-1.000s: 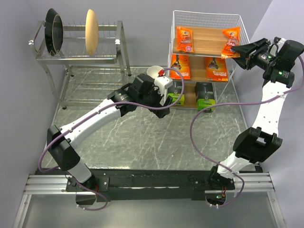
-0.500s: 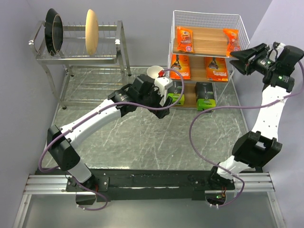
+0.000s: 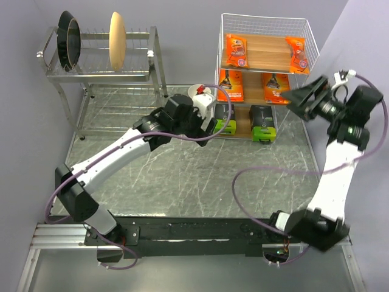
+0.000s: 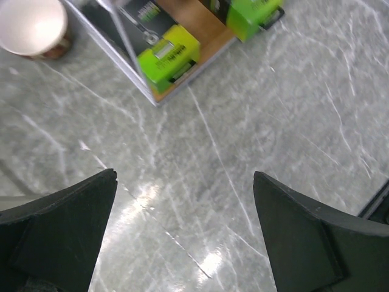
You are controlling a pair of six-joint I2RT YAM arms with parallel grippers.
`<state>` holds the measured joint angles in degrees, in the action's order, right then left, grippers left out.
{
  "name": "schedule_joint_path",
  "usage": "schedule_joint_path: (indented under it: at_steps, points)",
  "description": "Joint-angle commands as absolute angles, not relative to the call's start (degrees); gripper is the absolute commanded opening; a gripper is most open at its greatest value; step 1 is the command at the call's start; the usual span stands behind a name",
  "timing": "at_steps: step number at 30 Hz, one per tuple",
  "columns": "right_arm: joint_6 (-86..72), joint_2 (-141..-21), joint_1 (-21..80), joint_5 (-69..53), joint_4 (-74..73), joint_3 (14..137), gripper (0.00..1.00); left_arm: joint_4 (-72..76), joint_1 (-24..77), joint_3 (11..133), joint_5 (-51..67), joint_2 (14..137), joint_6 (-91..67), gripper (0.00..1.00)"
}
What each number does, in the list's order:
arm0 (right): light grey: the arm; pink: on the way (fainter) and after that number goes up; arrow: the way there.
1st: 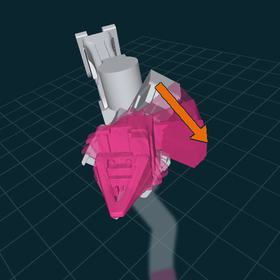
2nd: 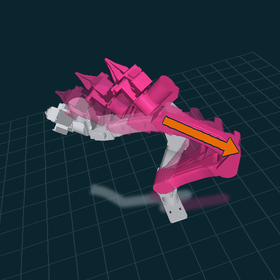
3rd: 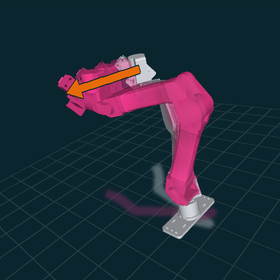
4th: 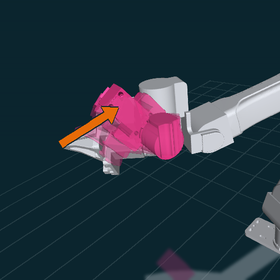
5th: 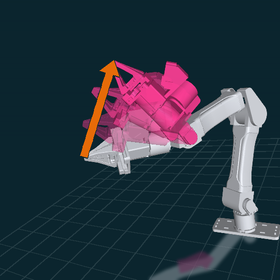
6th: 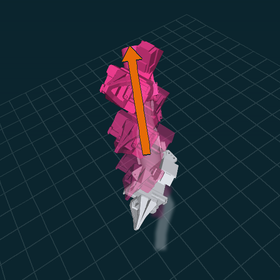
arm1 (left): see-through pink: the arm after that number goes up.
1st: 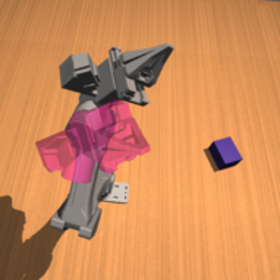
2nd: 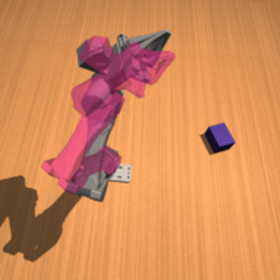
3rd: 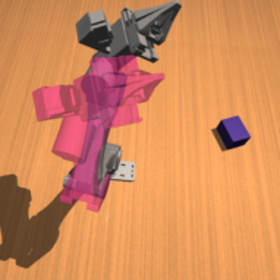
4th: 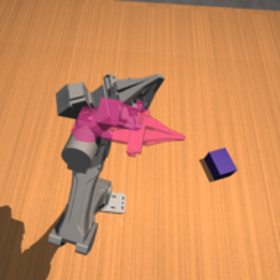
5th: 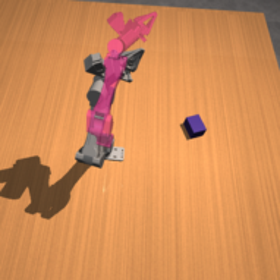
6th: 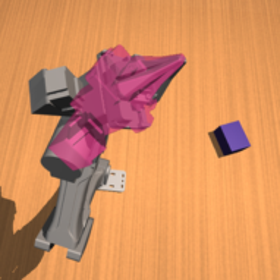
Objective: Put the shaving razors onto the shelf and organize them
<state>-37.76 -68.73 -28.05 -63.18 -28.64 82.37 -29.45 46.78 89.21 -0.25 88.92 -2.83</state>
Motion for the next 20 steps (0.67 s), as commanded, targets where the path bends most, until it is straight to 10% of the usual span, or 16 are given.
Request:
schedule_joint_path:
  at_steps: [1,6,20]
  points:
    - [-13.2,-57.5,-24.2,-42.6,-42.4,75.1,1.0,-26.2,44.5,88.6,-4.4,82.9,-1.7,1.0]
    - [-9.1,-52.2,-11.8,-4.3,-46.7,68.7,1.0,-25.7,37.5,80.8,-5.0,76.2,-6.8,0.99]
    - [-5.7,-41.4,-10.7,-1.1,-63.5,72.9,1.0,-22.2,28.0,59.6,-3.0,56.8,-9.1,0.99]
